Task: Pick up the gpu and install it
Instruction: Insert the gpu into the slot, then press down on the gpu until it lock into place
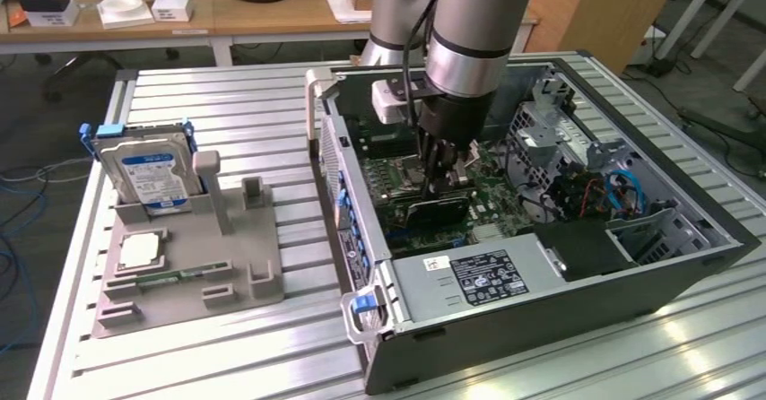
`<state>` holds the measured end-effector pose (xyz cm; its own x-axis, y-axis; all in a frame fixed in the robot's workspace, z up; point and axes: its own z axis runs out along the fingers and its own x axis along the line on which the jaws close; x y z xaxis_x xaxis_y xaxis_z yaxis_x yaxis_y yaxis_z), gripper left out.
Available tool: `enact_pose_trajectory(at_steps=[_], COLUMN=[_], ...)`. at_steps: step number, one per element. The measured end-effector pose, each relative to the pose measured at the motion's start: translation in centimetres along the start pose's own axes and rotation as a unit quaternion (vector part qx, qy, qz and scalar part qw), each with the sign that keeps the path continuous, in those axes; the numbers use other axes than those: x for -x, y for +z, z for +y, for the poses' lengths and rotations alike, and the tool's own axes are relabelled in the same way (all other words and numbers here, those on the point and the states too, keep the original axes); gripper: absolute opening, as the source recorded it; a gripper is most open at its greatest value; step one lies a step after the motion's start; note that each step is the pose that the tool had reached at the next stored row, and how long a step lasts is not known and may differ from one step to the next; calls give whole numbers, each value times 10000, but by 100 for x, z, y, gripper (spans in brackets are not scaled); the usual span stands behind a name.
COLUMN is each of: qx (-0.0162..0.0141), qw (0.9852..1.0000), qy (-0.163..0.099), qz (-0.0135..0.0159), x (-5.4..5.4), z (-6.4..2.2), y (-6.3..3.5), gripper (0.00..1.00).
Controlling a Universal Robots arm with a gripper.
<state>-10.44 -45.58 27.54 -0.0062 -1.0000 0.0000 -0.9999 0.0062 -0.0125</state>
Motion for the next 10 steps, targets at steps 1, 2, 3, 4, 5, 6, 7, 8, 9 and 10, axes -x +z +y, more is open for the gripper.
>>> enact_pose_trajectory(at_steps=[1, 2, 3, 4, 5, 6, 7, 8, 9, 10], qx=[0, 0, 0, 0, 0, 0, 0, 0, 0, 0], qw=[10000, 10000, 10000, 10000, 10000, 10000, 10000, 10000, 10000, 10000], qy=[0, 0, 0, 0, 0, 0, 0, 0, 0, 0], qz=[0, 0, 0, 0, 0, 0, 0, 0, 0, 0], x=[0, 0, 0, 0, 0, 0, 0, 0, 0, 0], z=[0, 0, 0, 0, 0, 0, 0, 0, 0, 0], y=[0, 0, 0, 0, 0, 0, 0, 0, 0, 0], gripper=[13, 10, 10, 10, 10, 10, 10, 10, 10, 10])
